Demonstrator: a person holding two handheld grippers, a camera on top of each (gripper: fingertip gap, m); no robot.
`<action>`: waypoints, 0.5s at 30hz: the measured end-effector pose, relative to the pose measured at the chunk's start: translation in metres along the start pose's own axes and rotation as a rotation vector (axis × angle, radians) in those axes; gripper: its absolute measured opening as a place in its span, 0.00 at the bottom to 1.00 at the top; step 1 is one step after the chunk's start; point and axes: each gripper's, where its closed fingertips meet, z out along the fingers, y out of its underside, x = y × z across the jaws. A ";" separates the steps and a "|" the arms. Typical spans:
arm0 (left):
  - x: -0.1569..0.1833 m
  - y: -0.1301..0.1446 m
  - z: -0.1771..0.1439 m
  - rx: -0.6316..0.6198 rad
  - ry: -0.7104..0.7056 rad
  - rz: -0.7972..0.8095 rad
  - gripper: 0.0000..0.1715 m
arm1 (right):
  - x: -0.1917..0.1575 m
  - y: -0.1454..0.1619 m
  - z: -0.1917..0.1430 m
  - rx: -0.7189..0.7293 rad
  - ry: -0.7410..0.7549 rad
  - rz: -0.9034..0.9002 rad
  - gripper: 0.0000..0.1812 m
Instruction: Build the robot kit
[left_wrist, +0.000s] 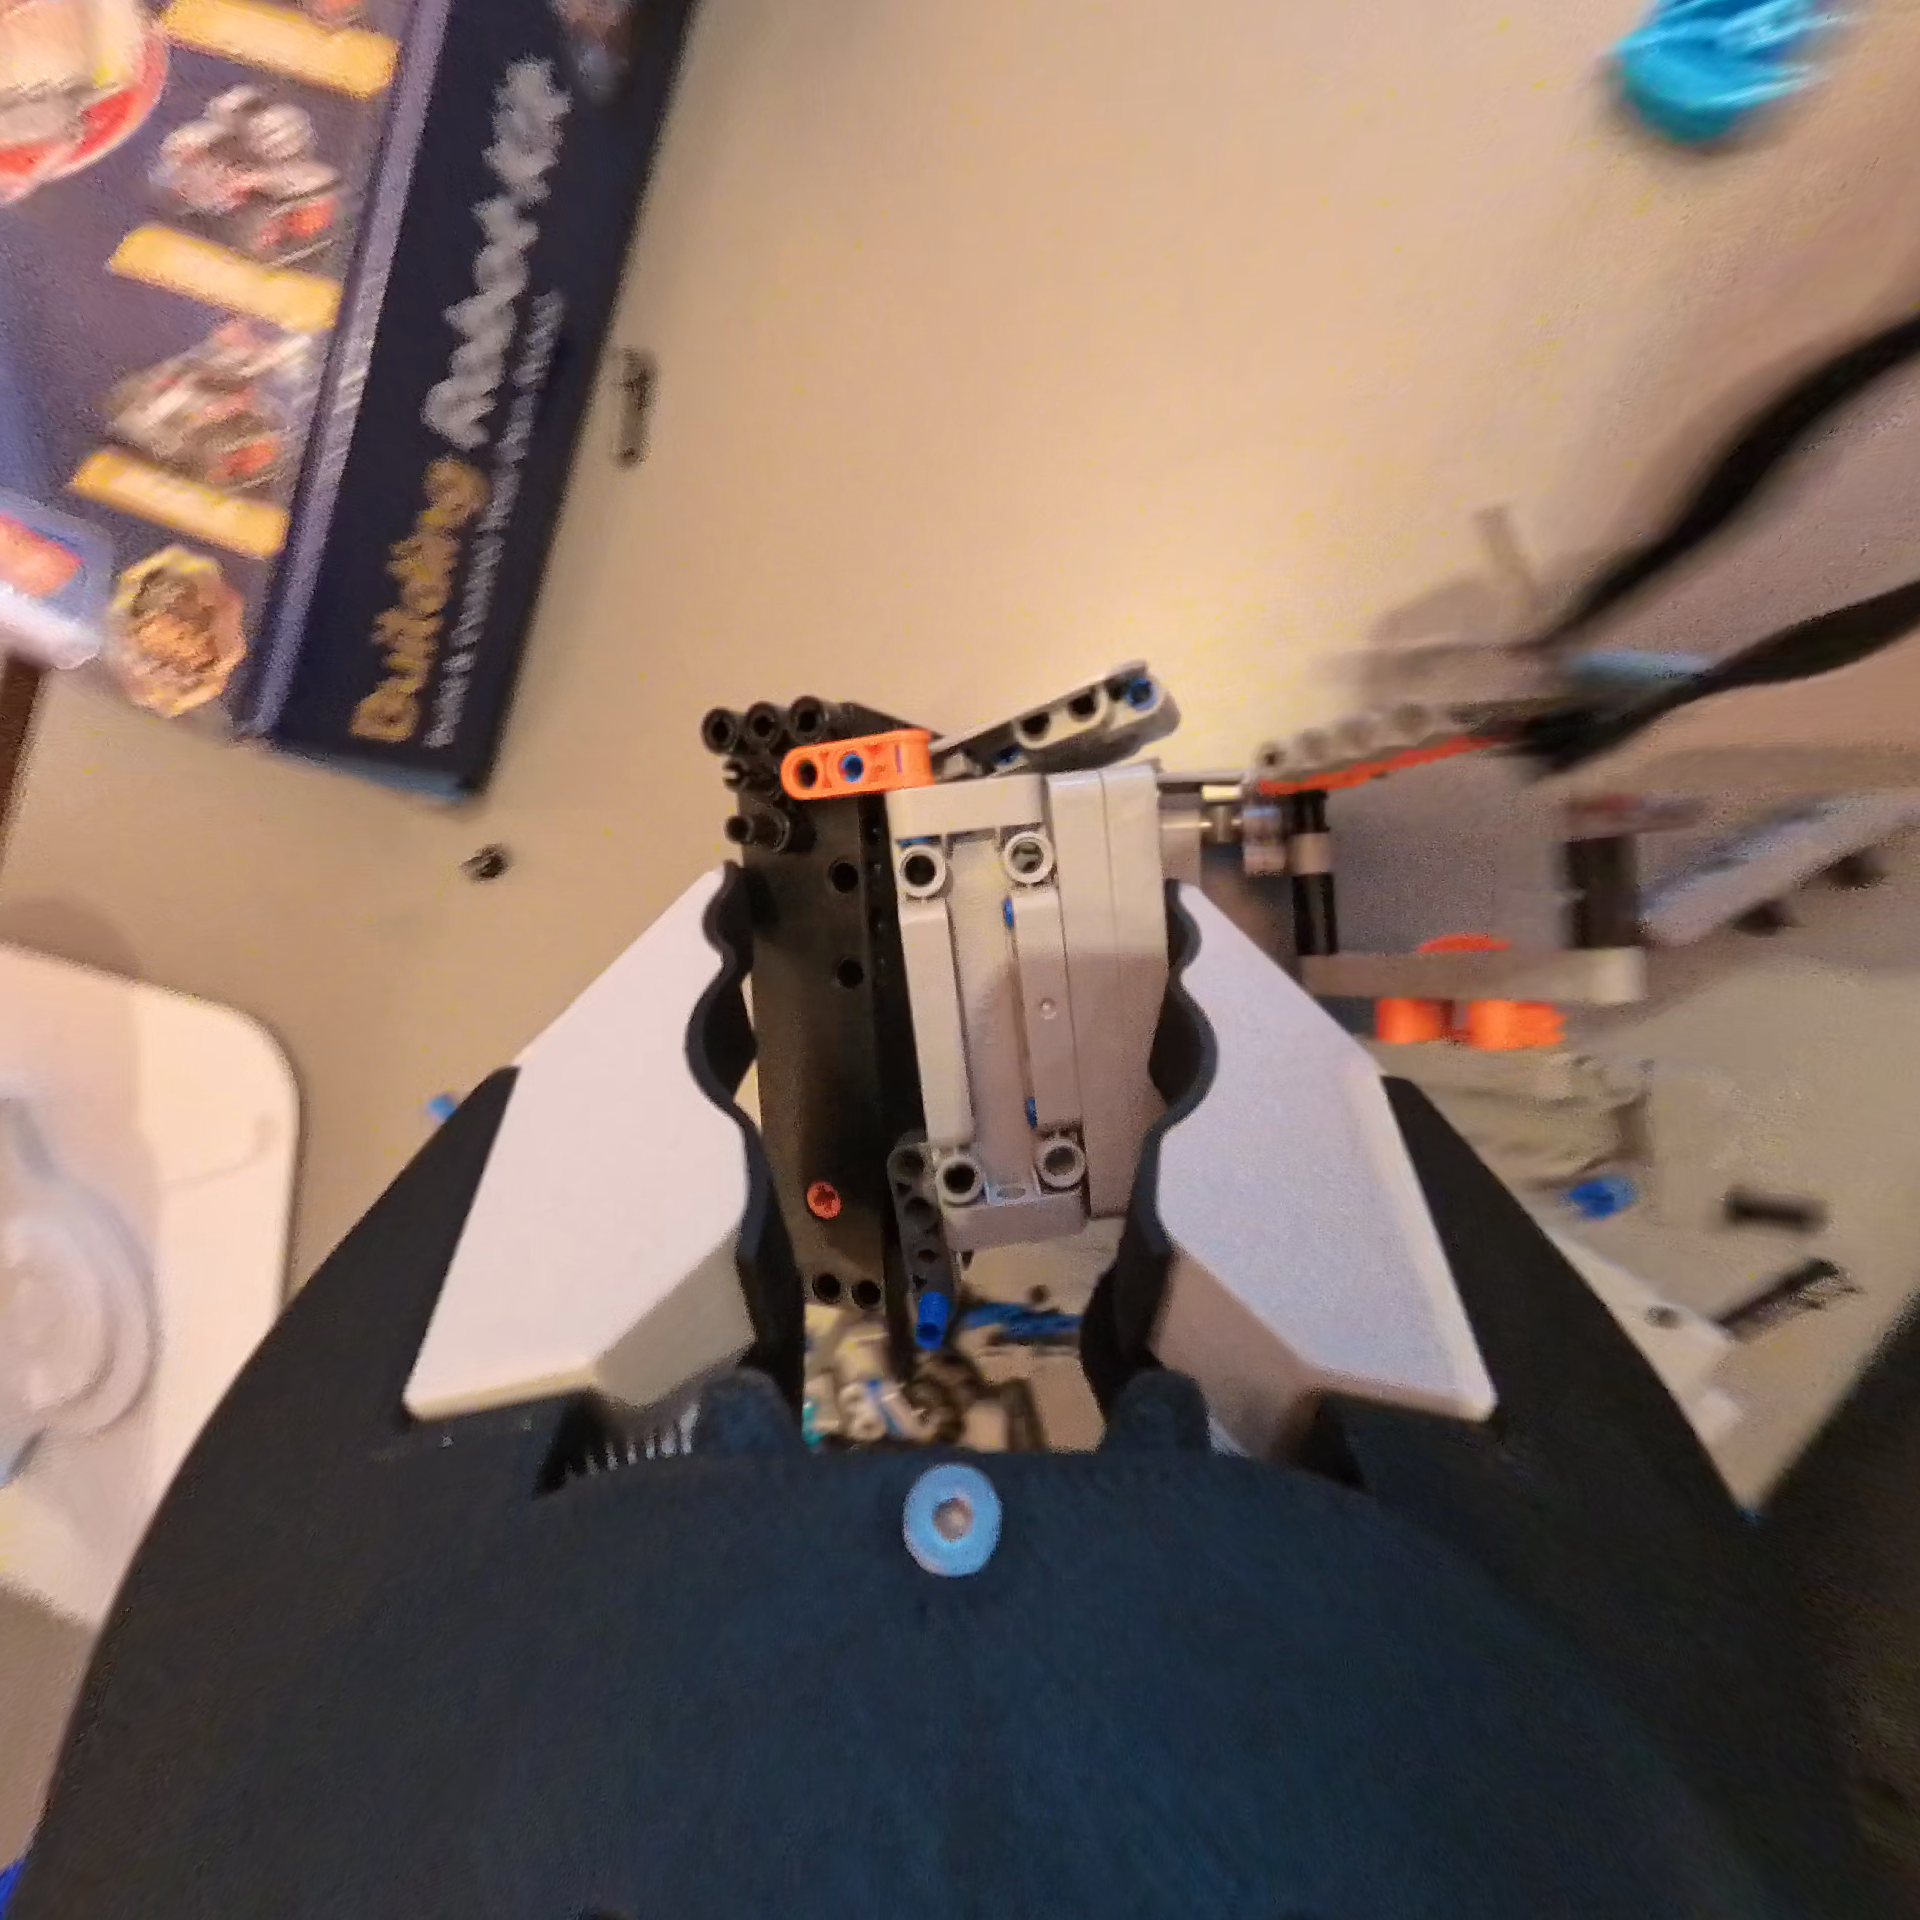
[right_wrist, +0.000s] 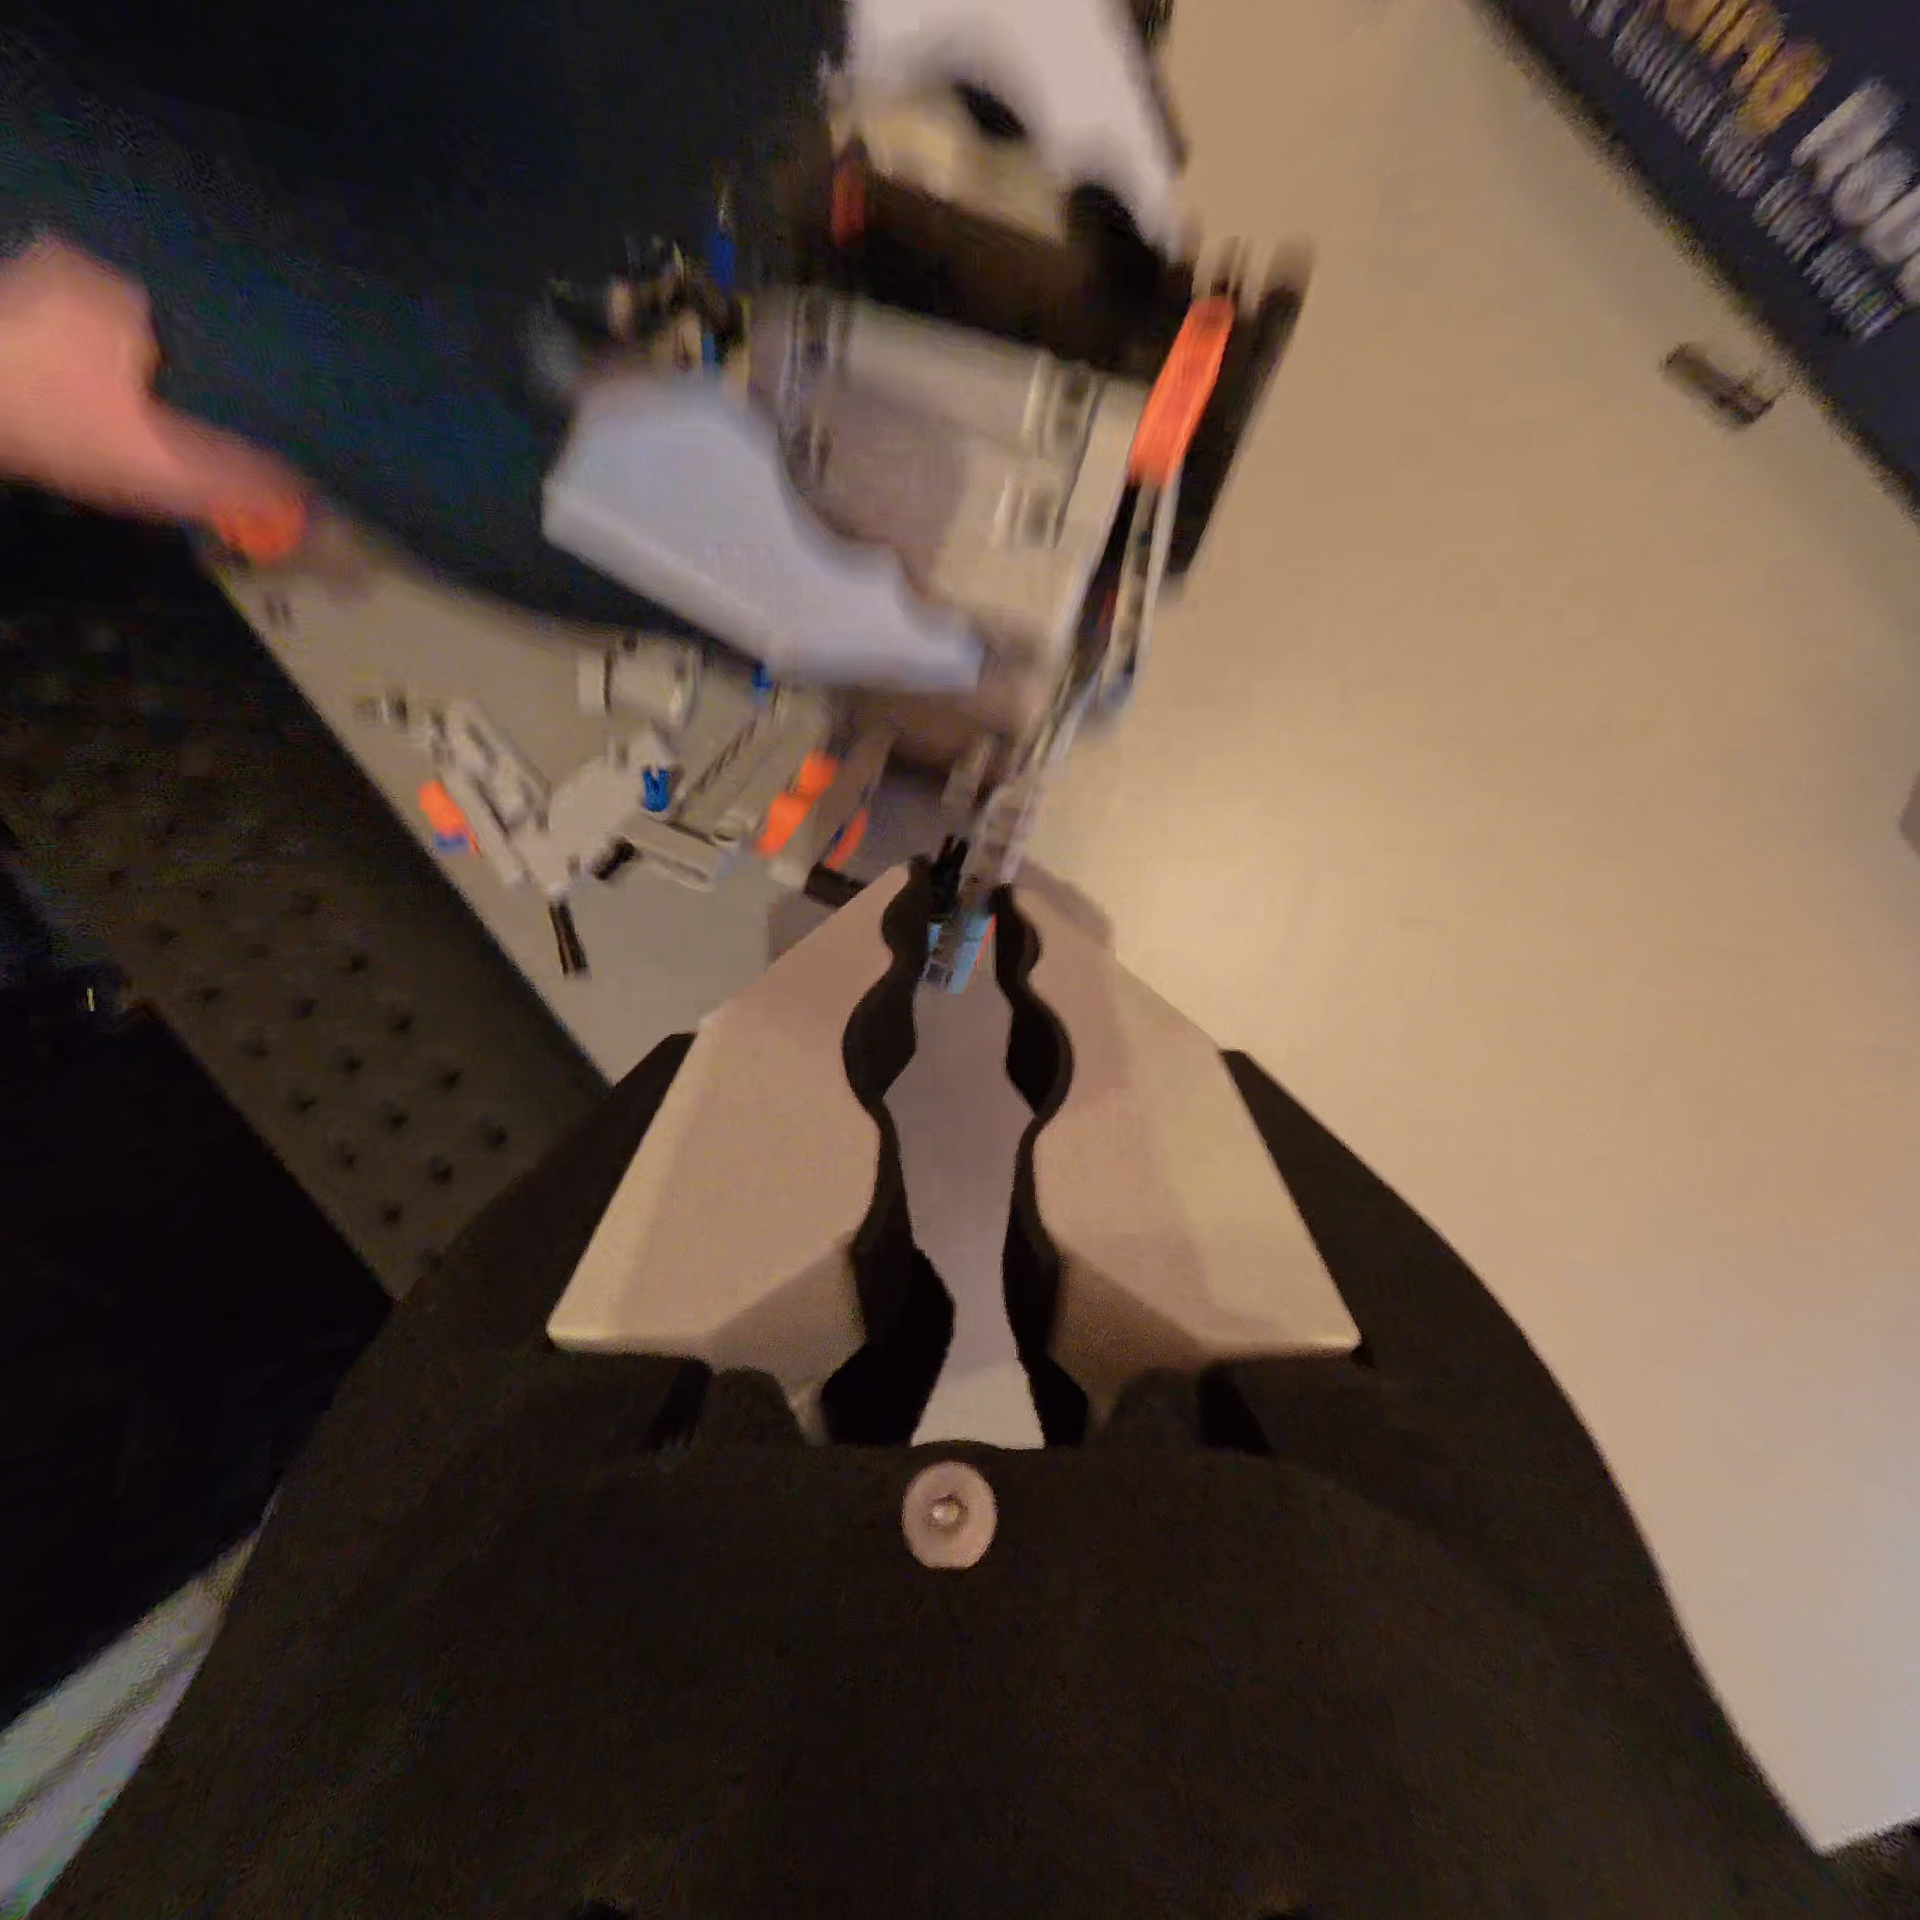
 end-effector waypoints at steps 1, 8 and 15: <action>-0.005 0.002 -0.001 0.003 0.016 -0.014 0.44 | -0.002 0.005 0.003 -0.013 -0.019 0.001 0.05; -0.004 -0.003 -0.006 0.075 0.120 -0.051 0.46 | -0.004 0.008 0.005 0.050 0.010 -0.027 0.05; -0.010 -0.004 -0.008 0.115 0.236 -0.154 0.46 | -0.003 0.014 0.007 0.199 0.002 0.013 0.05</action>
